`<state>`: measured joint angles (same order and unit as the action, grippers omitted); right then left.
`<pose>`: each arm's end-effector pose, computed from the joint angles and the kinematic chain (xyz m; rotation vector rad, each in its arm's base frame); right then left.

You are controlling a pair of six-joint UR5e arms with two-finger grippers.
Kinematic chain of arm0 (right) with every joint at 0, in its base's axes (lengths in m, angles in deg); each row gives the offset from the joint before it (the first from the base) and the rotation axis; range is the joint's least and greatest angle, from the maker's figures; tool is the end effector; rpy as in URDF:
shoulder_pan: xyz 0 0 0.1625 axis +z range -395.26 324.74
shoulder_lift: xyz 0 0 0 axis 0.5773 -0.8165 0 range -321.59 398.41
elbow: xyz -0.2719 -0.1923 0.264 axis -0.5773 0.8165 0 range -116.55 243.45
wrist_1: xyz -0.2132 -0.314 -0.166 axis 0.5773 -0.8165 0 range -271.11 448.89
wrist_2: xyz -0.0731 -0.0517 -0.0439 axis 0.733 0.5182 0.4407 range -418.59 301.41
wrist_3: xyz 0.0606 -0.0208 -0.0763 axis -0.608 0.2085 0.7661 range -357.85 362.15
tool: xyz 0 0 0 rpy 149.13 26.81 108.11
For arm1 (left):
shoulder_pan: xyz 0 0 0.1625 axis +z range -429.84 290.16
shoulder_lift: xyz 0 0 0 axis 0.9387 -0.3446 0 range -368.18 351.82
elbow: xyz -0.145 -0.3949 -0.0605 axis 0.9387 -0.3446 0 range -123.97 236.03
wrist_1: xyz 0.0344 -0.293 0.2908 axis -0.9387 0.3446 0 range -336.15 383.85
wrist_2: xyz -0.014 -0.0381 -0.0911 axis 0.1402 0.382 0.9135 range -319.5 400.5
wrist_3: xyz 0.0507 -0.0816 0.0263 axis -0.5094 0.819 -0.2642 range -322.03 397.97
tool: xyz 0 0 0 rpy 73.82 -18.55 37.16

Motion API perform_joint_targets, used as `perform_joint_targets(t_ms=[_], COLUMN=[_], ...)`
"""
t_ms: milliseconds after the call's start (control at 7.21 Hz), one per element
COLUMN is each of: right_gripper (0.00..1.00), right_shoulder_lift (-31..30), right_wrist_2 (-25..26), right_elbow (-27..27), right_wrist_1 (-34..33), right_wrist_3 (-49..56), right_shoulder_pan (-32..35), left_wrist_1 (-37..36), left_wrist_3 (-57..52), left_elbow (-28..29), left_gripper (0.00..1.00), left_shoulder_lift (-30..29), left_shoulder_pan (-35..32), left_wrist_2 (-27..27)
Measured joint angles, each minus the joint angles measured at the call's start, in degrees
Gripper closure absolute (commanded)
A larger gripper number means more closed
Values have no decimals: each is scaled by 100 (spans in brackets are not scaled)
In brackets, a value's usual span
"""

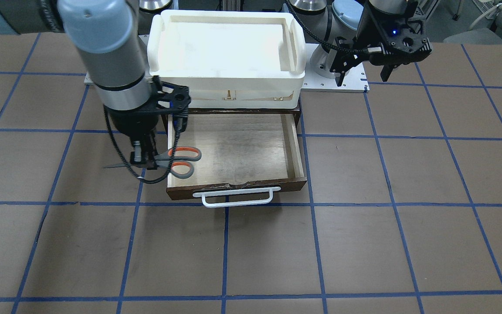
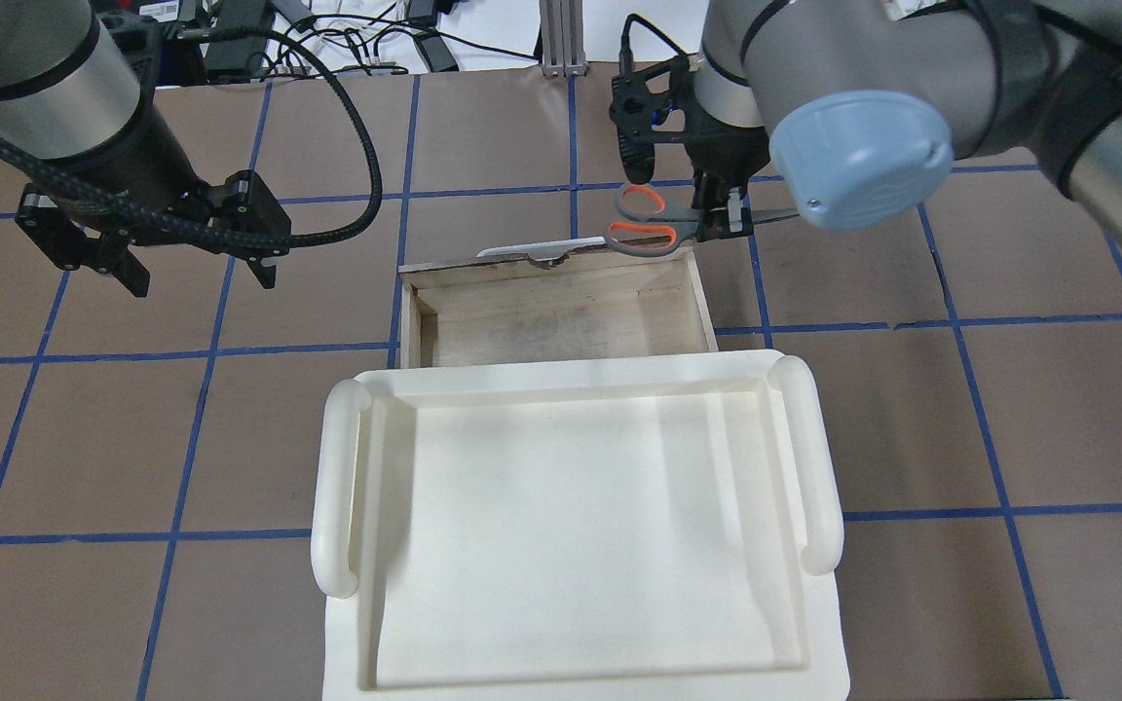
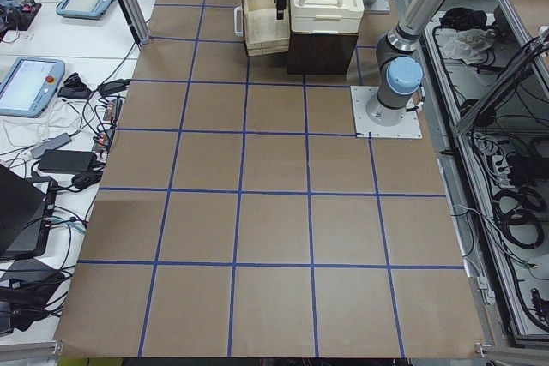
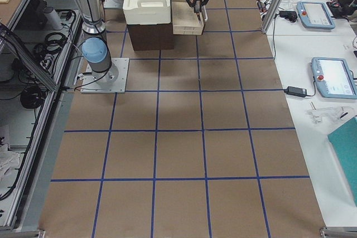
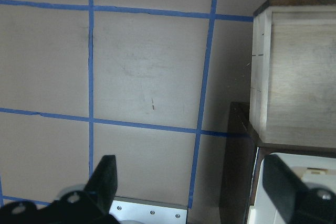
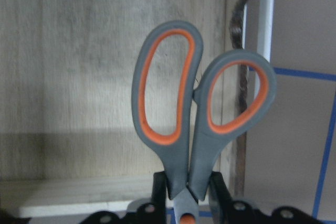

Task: Put scissors in drawer and close it
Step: 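Lift the scissors and carry them with the right gripper over the drawer, then lower the scissors into the drawer and open the right gripper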

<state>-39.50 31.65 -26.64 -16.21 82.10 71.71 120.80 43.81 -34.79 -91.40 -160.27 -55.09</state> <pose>0.2957 -0.5131 0.4009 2.3283 -2.0630 0.0643 -0.1268 -0.4370 0.5244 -0.1423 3.0399 0.0182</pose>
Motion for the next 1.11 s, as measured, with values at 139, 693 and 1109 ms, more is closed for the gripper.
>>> perform_joint_targets(t_ms=[139, 693, 1109], right_gripper=[100, 100, 0], right_shoulder_lift=[70, 403, 630], right_wrist_2=[-6, -14, -11], right_elbow=[0, 5, 3], right_wrist_1=[3, -77, -279], right_wrist_3=[-257, -910, -1389], right_shoulder_pan=[298, 897, 1063], left_wrist_1=[0, -1, -1], left_wrist_3=[0, 5, 11], left_elbow=[0, 2, 1], left_gripper=[0, 0, 0], left_shoulder_lift=[-1, -2, -6], left_shoulder_pan=[4, 0, -1], left_wrist_2=[0, 5, 5])
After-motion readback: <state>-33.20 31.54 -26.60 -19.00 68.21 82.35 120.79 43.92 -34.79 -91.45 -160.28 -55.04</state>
